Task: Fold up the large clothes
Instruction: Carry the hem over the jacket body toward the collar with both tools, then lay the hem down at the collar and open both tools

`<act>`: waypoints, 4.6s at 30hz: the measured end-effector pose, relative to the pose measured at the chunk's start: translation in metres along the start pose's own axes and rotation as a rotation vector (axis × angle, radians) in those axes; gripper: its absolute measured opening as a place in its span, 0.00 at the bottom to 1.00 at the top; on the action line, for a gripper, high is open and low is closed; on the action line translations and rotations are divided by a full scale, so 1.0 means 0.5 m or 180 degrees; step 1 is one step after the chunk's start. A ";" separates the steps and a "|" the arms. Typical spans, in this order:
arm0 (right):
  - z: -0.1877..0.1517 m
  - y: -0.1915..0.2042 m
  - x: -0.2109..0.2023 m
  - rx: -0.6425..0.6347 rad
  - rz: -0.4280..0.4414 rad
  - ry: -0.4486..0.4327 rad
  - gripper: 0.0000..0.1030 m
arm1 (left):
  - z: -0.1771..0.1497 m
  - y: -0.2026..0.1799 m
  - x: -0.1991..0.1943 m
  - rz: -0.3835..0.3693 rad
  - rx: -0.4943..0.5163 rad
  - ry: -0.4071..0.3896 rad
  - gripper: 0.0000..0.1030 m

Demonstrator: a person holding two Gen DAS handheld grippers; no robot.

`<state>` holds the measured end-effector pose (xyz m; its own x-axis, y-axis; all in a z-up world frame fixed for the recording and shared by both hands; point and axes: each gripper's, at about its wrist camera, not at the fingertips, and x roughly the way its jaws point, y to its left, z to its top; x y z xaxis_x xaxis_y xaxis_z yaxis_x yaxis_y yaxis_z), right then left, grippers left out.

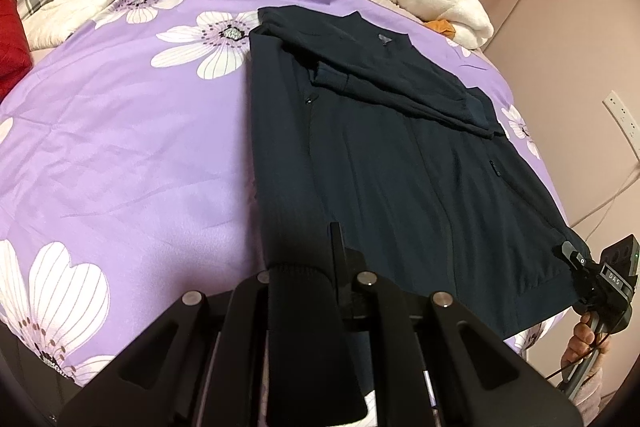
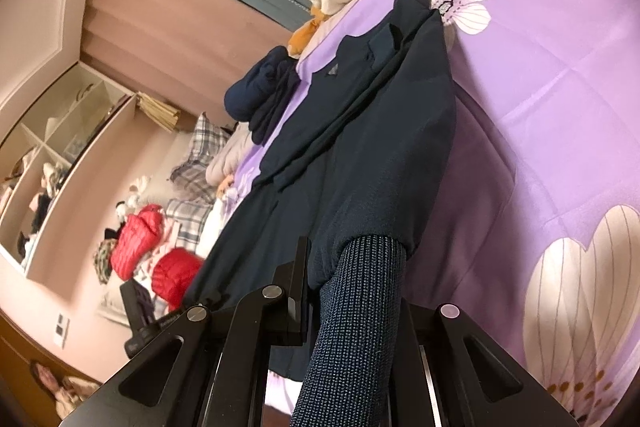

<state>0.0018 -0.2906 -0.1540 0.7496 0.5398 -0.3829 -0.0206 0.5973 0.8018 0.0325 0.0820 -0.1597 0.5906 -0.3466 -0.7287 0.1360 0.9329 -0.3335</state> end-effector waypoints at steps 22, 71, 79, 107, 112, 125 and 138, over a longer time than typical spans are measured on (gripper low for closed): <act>0.022 0.054 -0.040 -0.0198 0.0339 -0.0017 0.12 | 0.004 -0.043 -0.114 -0.0108 0.0187 -0.0272 0.08; 0.077 0.169 -0.103 -0.0804 0.1058 -0.0221 0.12 | 0.042 -0.089 -0.324 -0.0446 0.0329 -0.0833 0.08; 0.111 0.147 -0.085 -0.0604 0.1027 -0.0270 0.12 | 0.082 -0.072 -0.301 -0.0416 0.0243 -0.0826 0.08; 0.328 0.112 0.080 -0.0104 0.0825 -0.0493 0.12 | 0.420 0.003 -0.046 -0.0167 -0.0326 -0.0477 0.09; 0.391 0.068 0.140 0.0195 0.0672 -0.0438 0.12 | 0.495 0.013 0.073 0.0013 -0.0359 -0.0157 0.09; 0.454 -0.069 0.328 0.0425 -0.0280 -0.0047 0.12 | 0.547 0.073 0.410 0.0548 -0.0618 0.0547 0.10; 0.504 -0.095 0.381 0.0363 -0.0579 -0.0061 0.12 | 0.623 0.063 0.518 0.0744 -0.0527 0.0610 0.11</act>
<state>0.3121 -0.3655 -0.1492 0.7466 0.4173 -0.5182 0.1903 0.6123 0.7673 0.4378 0.0522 -0.1727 0.4283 -0.1520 -0.8907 -0.1257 0.9661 -0.2253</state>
